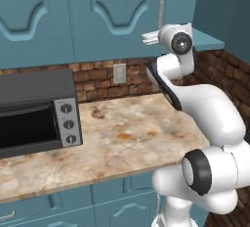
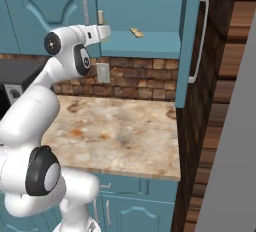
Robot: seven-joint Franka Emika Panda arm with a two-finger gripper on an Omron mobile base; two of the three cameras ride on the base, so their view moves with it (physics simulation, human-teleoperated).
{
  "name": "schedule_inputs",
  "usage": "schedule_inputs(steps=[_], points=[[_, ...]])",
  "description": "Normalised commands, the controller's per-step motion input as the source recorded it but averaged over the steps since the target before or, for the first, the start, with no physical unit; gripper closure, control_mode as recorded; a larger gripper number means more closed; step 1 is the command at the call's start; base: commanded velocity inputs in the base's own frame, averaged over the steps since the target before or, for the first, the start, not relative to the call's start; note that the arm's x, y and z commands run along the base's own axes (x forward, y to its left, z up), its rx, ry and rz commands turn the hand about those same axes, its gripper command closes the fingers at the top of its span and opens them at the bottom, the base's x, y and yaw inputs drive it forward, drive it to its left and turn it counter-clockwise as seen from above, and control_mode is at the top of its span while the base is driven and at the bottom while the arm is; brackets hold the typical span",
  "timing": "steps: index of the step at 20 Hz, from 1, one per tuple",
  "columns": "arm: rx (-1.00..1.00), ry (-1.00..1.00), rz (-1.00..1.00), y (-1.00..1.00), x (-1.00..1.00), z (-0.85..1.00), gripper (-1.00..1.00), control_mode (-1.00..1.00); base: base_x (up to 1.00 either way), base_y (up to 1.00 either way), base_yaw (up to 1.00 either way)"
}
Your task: Pick the jar and candle from the dining table and place them in the open cabinet. Close the cabinet after placing the objects.
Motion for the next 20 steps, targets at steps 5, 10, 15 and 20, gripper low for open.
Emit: schedule_inputs(steps=[5, 10, 15, 20], points=[[-0.01, 0.08, 0.02, 0.01, 0.36, 0.0, -1.0, -1.0, 0.0, 0.0, 0.0], [-0.02, 0.06, -0.01, 0.1, 0.15, 0.0, -1.0, -1.0, 0.0, 0.0, 0.0], [0.0, -0.06, -0.03, -0.02, -0.82, 0.04, -1.0, -1.0, 0.0, 0.0, 0.0], [0.06, -0.05, -0.11, -0.14, -0.94, 0.24, -1.0, -1.0, 0.0, 0.0, 0.0]])
